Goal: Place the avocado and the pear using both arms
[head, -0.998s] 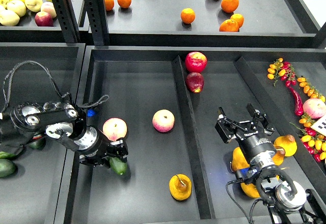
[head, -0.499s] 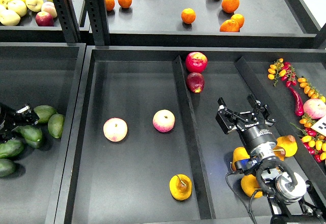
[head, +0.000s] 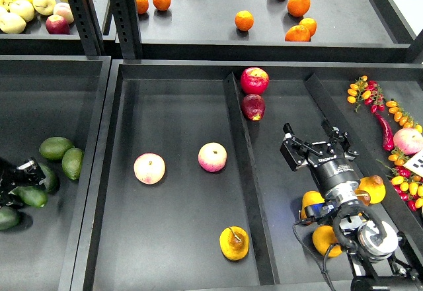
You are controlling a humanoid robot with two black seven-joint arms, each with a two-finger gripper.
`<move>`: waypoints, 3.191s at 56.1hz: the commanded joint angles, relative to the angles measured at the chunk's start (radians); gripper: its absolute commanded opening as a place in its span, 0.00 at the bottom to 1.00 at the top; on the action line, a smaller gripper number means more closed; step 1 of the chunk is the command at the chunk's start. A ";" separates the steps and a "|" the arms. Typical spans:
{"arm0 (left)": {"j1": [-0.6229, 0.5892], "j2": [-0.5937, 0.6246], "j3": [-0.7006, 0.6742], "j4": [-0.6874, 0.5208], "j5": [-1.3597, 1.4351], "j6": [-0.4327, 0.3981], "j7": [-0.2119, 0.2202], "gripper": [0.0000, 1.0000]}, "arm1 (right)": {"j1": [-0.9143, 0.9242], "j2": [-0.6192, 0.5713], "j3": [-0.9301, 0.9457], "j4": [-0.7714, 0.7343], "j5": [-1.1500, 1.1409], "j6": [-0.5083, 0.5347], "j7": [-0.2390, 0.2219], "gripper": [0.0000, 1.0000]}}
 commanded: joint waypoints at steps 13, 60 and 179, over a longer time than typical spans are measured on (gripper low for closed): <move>0.004 -0.078 0.013 0.050 0.004 0.000 0.000 0.36 | 0.003 0.000 0.000 0.000 0.003 0.000 0.000 1.00; 0.002 -0.123 0.013 0.091 0.043 0.000 0.000 0.88 | 0.008 0.000 -0.001 0.002 0.008 0.000 -0.003 1.00; 0.844 -0.698 -1.651 -0.416 -0.385 0.000 0.000 0.95 | -0.012 -0.021 -0.179 -0.029 0.011 0.017 -0.060 1.00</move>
